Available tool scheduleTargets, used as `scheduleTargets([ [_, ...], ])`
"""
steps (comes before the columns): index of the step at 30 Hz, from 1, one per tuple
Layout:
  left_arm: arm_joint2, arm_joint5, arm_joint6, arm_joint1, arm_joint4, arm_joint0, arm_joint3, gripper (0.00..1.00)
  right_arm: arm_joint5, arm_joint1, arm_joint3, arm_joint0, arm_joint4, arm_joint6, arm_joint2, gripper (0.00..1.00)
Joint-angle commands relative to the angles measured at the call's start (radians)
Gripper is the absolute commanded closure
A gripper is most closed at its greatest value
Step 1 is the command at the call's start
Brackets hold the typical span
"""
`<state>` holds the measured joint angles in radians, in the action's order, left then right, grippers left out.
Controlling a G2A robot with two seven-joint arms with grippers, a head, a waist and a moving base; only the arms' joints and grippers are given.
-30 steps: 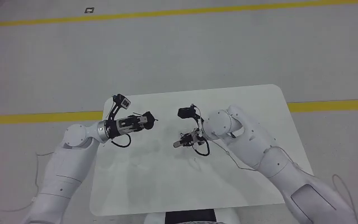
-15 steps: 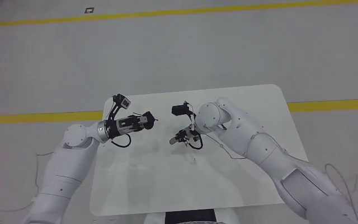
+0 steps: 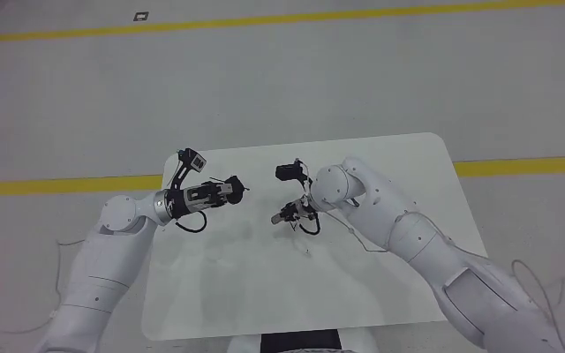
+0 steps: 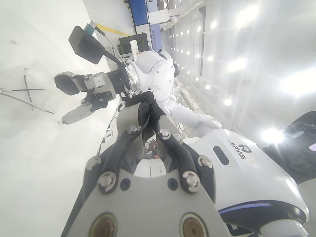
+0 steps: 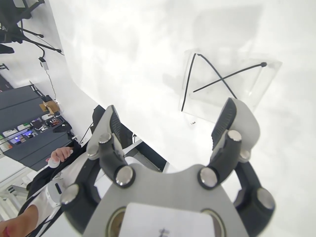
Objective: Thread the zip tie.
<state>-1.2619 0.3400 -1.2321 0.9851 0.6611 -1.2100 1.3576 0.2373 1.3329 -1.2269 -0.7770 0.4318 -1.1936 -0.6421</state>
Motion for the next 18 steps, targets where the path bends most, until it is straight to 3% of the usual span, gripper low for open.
scheduleTargets([
  [1,0.000,0.000,0.000,0.000,0.000,0.000,0.000,1.00,0.007,0.001,0.007,0.002,0.007,-0.004,0.001,0.63],
  [12,0.000,0.000,0.000,0.000,0.000,0.000,0.000,1.00,0.017,0.007,0.026,0.003,0.033,-0.018,0.012,0.74],
  [18,0.000,0.000,0.000,0.000,0.000,0.000,0.000,1.00,0.012,0.017,0.052,0.011,0.032,-0.018,0.022,0.73],
])
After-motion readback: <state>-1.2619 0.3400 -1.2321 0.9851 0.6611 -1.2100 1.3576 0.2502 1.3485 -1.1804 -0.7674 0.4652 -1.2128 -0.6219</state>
